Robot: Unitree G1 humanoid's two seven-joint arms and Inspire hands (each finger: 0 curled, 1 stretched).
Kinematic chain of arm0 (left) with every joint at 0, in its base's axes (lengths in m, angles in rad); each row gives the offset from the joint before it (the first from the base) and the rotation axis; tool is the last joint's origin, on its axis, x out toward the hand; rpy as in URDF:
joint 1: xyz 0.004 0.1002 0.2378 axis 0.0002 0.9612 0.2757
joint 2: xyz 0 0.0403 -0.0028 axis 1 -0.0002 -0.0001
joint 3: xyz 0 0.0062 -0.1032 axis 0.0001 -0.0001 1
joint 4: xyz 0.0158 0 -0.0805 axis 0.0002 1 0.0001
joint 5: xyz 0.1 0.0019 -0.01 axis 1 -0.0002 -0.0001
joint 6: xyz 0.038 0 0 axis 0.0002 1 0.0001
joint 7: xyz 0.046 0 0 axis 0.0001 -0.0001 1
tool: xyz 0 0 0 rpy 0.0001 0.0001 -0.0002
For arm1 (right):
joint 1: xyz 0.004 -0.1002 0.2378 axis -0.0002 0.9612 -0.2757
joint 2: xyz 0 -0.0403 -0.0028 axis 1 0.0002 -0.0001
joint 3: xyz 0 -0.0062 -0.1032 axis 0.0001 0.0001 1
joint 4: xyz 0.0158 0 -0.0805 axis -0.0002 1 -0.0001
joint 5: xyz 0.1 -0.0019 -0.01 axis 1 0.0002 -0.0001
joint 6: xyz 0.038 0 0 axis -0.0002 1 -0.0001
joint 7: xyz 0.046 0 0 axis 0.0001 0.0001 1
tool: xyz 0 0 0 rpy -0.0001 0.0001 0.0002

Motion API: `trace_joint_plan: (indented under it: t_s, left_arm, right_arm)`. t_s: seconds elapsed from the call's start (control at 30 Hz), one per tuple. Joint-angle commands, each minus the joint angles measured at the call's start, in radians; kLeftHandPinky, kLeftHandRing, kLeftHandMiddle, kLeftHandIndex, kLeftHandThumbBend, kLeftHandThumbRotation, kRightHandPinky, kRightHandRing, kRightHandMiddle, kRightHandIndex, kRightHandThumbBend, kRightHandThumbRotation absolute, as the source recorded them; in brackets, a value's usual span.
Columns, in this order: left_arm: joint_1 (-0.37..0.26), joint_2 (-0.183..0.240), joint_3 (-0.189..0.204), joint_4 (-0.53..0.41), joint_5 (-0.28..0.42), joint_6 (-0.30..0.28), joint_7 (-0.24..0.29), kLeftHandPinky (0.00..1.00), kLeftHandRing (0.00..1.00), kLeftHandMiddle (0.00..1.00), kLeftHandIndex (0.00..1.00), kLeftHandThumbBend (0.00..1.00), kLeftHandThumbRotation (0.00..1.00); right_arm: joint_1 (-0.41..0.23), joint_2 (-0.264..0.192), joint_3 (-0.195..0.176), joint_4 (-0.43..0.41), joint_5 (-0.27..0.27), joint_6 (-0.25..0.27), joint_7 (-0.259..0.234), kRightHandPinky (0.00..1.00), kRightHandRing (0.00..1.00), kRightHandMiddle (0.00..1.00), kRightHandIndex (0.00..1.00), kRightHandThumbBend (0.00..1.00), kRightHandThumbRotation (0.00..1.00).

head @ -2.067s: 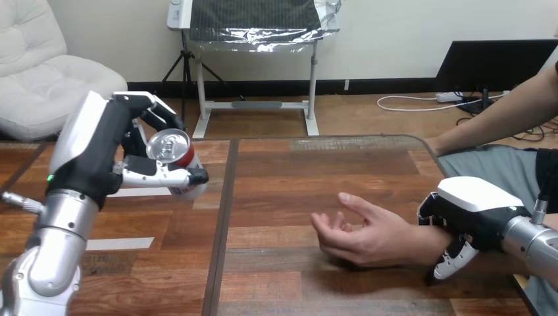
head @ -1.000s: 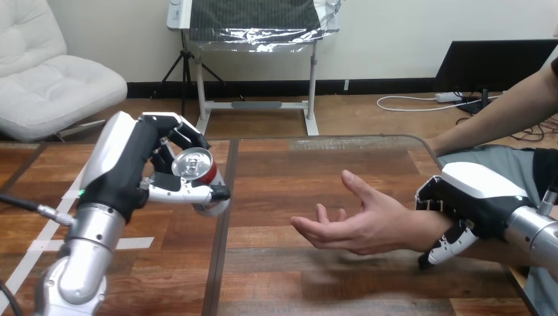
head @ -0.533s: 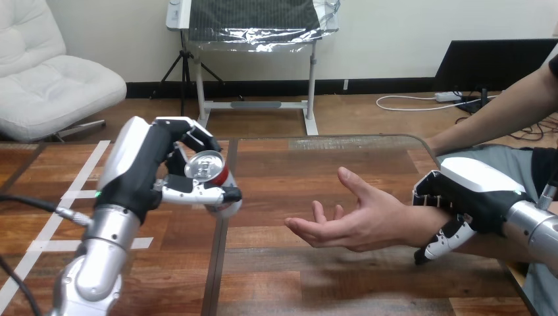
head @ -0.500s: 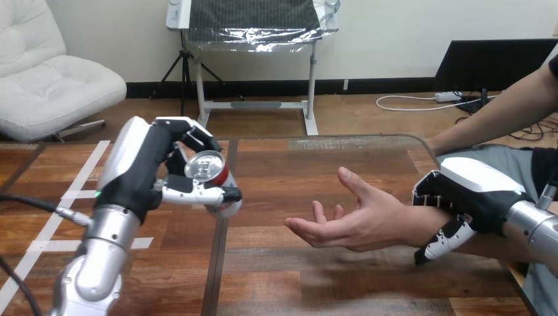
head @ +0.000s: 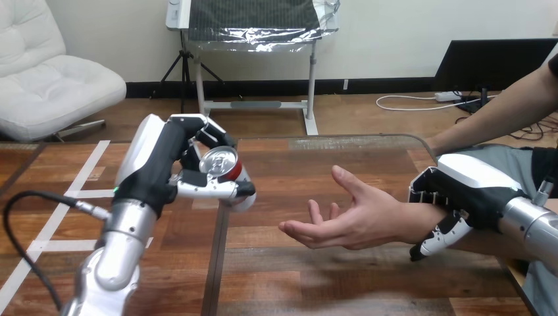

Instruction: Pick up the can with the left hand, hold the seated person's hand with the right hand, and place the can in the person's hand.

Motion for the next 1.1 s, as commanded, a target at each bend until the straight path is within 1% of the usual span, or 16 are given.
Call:
trace_joint_plan:
  t_s: [0.0,0.17,0.33,0.47,0.53,0.63,0.73,0.93,1.07]
  left_arm:
    - [-0.121,-0.021,-0.008,0.029,-0.008,-0.031,0.033,0.13,0.17,0.3,0.39,0.83,0.0]
    - [-0.149,-0.039,-0.013,0.074,-0.018,-0.034,0.036,0.13,0.18,0.31,0.39,0.83,0.0]
    - [-0.179,-0.052,-0.019,0.121,-0.019,-0.056,0.047,0.16,0.21,0.34,0.39,0.83,0.0]
    - [-0.203,-0.068,-0.022,0.158,-0.03,-0.054,0.043,0.19,0.23,0.36,0.39,0.82,0.0]
    - [-0.211,-0.07,-0.025,0.17,-0.031,-0.056,0.043,0.2,0.24,0.36,0.39,0.82,0.0]
    - [-0.23,-0.077,-0.03,0.199,-0.037,-0.071,0.042,0.21,0.25,0.36,0.4,0.81,0.0]
    - [-0.25,-0.088,-0.034,0.233,-0.034,-0.08,0.049,0.22,0.26,0.37,0.4,0.81,0.0]
    - [-0.286,-0.114,-0.038,0.294,-0.031,-0.096,0.065,0.22,0.26,0.37,0.4,0.81,0.0]
    - [-0.312,-0.135,-0.039,0.345,-0.042,-0.109,0.066,0.22,0.27,0.37,0.4,0.8,0.0]
  right_arm:
    - [-0.011,0.051,-0.009,0.012,0.021,0.036,0.014,0.32,0.36,0.4,0.41,0.81,0.0]
    - [-0.011,0.057,-0.007,-0.005,0.018,0.05,0.021,0.32,0.36,0.41,0.41,0.81,0.01]
    - [-0.01,0.064,-0.006,-0.026,0.02,0.066,0.034,0.32,0.36,0.41,0.42,0.8,0.02]
    - [-0.008,0.073,-0.011,-0.039,0.032,0.065,0.043,0.32,0.37,0.42,0.43,0.8,0.01]
    - [-0.009,0.075,-0.011,-0.043,0.03,0.068,0.043,0.32,0.37,0.42,0.42,0.81,0.01]
    - [-0.011,0.08,-0.01,-0.056,0.033,0.083,0.058,0.33,0.37,0.42,0.42,0.8,0.02]
    - [-0.013,0.084,-0.009,-0.062,0.035,0.077,0.061,0.33,0.37,0.42,0.42,0.8,0.03]
    - [-0.017,0.097,-0.01,-0.077,0.04,0.093,0.074,0.34,0.38,0.43,0.43,0.81,0.06]
    - [-0.019,0.106,-0.01,-0.095,0.04,0.112,0.084,0.34,0.38,0.43,0.43,0.81,0.08]
